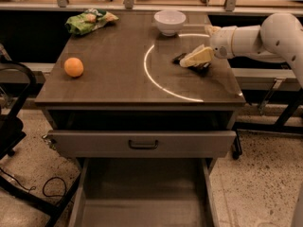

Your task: Move rxbar chocolate near orange

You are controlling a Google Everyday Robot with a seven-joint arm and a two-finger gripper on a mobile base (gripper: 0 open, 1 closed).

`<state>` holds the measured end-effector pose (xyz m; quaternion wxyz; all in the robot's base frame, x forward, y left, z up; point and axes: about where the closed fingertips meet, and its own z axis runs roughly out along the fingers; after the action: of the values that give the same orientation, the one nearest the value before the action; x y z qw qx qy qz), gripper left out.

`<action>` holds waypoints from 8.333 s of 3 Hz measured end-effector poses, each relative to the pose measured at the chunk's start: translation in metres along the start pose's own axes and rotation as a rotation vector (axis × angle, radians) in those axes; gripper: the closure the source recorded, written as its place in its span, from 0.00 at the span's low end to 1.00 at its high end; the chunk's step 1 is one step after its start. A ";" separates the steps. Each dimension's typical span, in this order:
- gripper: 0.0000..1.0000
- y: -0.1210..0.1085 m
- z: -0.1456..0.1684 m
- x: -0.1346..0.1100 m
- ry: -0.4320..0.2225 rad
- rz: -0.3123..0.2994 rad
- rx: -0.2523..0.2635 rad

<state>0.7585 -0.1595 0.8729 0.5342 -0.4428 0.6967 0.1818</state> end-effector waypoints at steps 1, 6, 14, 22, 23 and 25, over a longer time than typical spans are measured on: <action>0.00 0.014 0.020 0.011 0.045 -0.024 -0.070; 1.00 0.030 0.023 0.027 0.082 0.019 -0.124; 1.00 0.030 0.023 0.026 0.083 0.019 -0.125; 0.30 0.030 0.024 0.026 0.083 0.018 -0.125; 0.07 0.030 0.024 0.026 0.083 0.018 -0.125; 0.00 0.031 0.024 0.025 0.089 0.017 -0.127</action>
Offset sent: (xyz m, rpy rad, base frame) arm -0.0248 0.0162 -0.0890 -0.0611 0.1899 0.1014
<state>0.7463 -0.1354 0.8350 0.4719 -0.4774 0.7106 0.2106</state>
